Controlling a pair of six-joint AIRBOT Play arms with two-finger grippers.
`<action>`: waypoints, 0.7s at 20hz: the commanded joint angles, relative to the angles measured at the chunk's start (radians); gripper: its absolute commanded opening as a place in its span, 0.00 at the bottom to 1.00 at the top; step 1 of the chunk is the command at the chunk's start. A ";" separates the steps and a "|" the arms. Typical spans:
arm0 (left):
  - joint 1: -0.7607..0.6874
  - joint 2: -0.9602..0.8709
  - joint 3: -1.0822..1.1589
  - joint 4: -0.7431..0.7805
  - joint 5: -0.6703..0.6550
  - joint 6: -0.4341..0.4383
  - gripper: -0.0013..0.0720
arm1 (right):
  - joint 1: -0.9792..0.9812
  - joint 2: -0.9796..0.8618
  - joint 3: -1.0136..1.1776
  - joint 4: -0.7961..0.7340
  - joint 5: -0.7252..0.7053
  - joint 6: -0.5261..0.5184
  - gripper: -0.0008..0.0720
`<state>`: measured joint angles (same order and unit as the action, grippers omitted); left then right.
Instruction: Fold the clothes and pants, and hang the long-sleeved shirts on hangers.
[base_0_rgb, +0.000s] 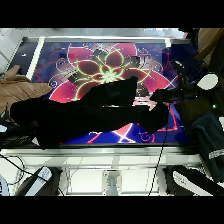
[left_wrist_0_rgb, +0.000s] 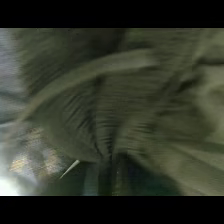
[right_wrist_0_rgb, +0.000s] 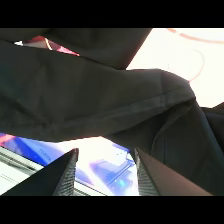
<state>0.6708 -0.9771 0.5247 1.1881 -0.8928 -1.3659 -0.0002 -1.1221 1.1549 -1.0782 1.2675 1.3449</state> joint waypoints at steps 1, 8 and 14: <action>0.006 -0.004 0.029 -0.121 0.014 0.103 0.03 | 0.001 0.000 0.000 0.000 0.035 0.000 0.57; 0.146 0.027 0.412 0.279 -0.088 0.019 0.03 | 0.000 0.003 0.001 -0.011 0.085 0.000 0.57; 0.189 -0.024 0.477 0.225 -0.111 0.019 0.07 | 0.000 0.002 0.001 -0.053 0.065 0.000 0.57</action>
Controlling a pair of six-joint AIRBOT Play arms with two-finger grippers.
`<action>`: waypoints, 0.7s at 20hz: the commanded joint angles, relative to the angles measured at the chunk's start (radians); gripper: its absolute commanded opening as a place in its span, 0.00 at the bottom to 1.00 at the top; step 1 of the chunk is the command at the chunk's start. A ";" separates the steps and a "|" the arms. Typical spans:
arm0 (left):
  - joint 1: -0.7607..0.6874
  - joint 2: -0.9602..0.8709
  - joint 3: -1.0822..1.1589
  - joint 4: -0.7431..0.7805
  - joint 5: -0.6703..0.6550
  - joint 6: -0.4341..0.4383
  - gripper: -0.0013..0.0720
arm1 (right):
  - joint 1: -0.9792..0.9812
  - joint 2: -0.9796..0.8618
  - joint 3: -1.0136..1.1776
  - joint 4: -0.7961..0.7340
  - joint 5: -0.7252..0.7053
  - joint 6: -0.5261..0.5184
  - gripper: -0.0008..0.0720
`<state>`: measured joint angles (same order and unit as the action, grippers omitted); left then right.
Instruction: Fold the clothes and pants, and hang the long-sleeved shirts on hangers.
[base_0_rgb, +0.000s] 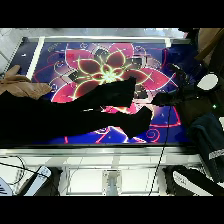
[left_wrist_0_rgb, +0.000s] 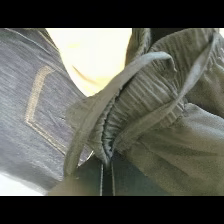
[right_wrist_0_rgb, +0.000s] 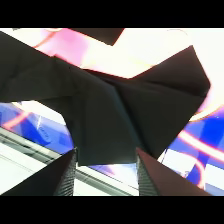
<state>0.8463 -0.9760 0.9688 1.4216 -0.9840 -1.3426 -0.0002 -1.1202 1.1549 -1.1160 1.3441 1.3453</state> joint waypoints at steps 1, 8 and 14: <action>0.014 -0.035 0.033 -0.034 -0.019 -0.006 0.46 | 0.000 0.000 0.001 -0.018 -0.010 -0.003 0.58; 0.105 -0.009 -0.007 0.026 -0.212 -0.067 0.98 | -0.100 0.098 -0.242 -0.121 -0.074 -0.003 0.58; 0.220 -0.005 -0.238 -0.200 -0.193 -0.116 0.68 | -0.134 0.075 -0.549 0.117 -0.497 -0.029 0.72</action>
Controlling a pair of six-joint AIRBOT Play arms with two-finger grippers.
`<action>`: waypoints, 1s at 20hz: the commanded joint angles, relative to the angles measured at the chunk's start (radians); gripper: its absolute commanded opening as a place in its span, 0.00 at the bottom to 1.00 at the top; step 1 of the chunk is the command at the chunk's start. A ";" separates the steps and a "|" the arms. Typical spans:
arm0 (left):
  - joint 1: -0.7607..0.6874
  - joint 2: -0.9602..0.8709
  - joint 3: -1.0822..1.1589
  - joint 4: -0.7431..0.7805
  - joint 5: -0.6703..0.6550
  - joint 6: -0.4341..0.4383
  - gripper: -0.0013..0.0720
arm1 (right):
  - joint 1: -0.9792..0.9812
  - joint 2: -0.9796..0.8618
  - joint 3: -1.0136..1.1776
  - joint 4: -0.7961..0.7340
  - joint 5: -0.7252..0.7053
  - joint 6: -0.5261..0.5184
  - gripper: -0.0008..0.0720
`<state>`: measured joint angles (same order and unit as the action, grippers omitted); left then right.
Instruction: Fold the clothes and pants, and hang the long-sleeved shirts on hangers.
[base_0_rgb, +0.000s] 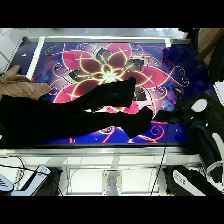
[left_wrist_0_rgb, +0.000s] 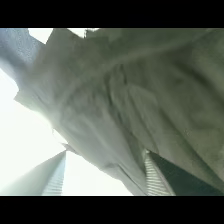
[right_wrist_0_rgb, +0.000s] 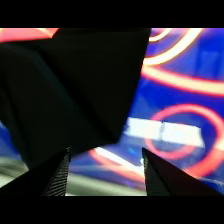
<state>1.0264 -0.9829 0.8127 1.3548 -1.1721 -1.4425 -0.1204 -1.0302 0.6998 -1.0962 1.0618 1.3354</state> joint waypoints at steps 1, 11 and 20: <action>0.039 0.002 -0.093 -0.173 0.011 -0.015 0.68 | -0.014 -0.039 -0.081 0.106 -0.256 -0.021 0.72; 0.027 0.001 -0.100 -0.197 0.016 0.018 0.91 | 0.001 -0.328 0.050 0.218 -0.189 -0.164 0.66; 0.027 0.001 -0.100 -0.197 0.016 0.038 0.90 | 0.025 -0.322 0.114 0.233 -0.139 -0.202 0.02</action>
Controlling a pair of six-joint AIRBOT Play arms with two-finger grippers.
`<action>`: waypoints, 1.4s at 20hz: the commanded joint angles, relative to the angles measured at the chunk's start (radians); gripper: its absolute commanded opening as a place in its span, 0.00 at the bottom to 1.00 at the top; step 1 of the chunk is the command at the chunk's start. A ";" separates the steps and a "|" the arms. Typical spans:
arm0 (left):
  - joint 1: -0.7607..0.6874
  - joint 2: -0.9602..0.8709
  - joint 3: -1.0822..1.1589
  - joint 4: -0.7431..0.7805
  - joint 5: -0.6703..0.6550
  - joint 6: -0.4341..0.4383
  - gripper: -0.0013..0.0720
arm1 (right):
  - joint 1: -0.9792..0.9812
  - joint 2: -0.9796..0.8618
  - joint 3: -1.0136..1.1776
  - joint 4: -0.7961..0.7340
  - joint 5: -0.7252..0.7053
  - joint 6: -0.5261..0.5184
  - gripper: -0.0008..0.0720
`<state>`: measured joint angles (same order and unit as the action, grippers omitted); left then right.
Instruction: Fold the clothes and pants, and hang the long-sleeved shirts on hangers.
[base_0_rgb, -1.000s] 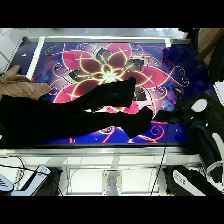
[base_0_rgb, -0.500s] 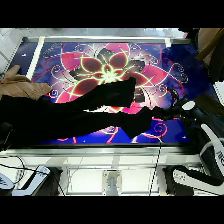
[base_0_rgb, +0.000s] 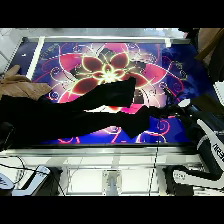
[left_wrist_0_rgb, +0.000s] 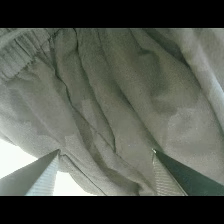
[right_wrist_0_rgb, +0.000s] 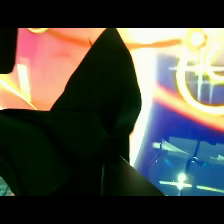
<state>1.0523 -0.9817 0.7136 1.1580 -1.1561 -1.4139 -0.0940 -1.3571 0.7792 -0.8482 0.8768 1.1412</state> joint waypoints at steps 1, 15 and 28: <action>0.001 0.000 0.000 0.000 0.000 0.009 0.90 | -0.006 0.018 0.071 -0.042 0.097 -0.008 0.02; 0.001 0.000 0.000 -0.022 0.000 0.009 0.90 | -0.003 0.325 0.432 -0.361 0.369 0.336 0.22; 0.001 0.000 0.000 -0.026 -0.001 0.009 0.90 | -0.270 0.085 0.391 -0.467 0.325 0.299 0.48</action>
<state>1.0527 -0.9817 0.7136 1.1320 -1.1572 -1.4055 -0.2520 -1.3319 1.2034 -1.2659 1.1248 1.4815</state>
